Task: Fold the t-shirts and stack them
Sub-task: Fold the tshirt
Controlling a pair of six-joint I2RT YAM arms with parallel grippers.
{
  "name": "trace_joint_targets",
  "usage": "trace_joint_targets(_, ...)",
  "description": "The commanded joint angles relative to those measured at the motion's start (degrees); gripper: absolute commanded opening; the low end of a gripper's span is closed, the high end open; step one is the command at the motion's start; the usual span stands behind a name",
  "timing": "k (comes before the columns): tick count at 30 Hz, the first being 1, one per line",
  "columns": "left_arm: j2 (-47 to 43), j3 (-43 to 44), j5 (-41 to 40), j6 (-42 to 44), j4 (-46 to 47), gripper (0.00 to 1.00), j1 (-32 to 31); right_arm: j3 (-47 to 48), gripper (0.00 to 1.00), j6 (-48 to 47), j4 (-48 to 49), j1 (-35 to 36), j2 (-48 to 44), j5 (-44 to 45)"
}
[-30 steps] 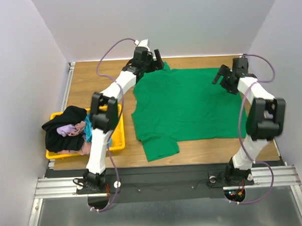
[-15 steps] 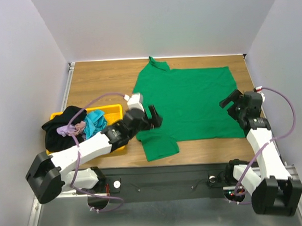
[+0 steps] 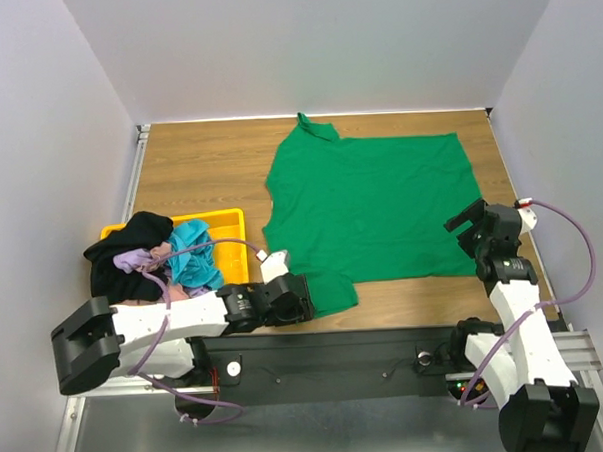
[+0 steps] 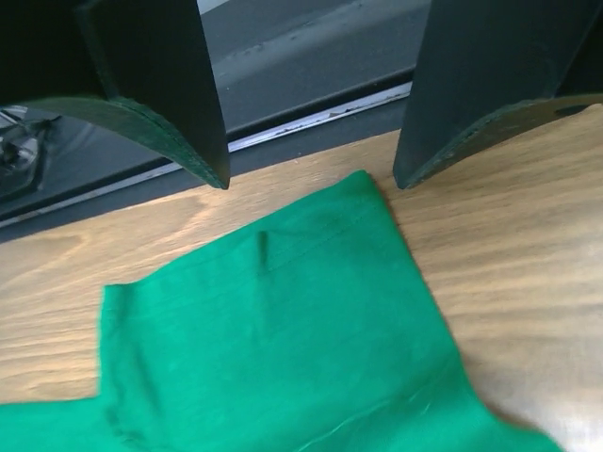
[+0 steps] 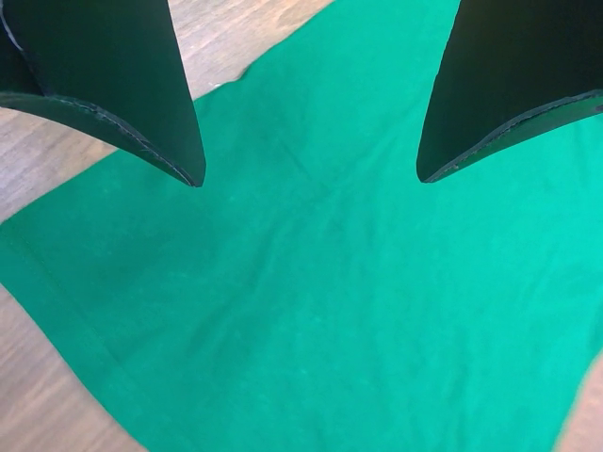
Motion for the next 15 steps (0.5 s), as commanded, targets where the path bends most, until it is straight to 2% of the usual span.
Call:
trace_joint_targets(1,4.3,1.8,0.8,-1.2,-0.9,0.77,-0.9,0.3,1.0,-0.2,0.6,-0.4,2.5,2.1)
trace_joint_targets(4,8.5,3.3,-0.2,-0.9,-1.0,0.71,-0.9,0.1,1.0,-0.4,0.5,-0.4,3.9,2.2)
trace_joint_targets(6,11.0,6.1,-2.3,-0.9,-4.3,0.68,-0.9,-0.1,1.0,-0.6,0.4,-0.4,4.2,2.5)
trace_joint_targets(9,15.5,9.1,-4.3,-1.4,-7.9,0.58,-0.9,-0.2,1.0,-0.5,-0.3,-0.4,4.0,3.3)
trace_joint_targets(12,18.1,10.8,-3.0,0.8,-8.6,0.33,-0.9,0.0,1.0,-0.1,-2.0,-0.4,3.7,4.9)
trace_joint_targets(13,18.4,10.8,-2.7,1.2,-8.7,0.17,-0.9,0.2,1.0,0.3,-3.4,-0.4,3.4,6.3)
trace_joint_targets(14,18.3,10.5,-2.3,1.3,-8.9,0.05,-0.9,0.4,1.0,0.5,-4.4,-0.4,3.2,7.2)
trace_joint_targets(15,18.0,10.3,-2.6,1.1,-9.5,0.0,-0.9,0.7,1.0,0.9,-6.6,-0.4,3.1,8.0)
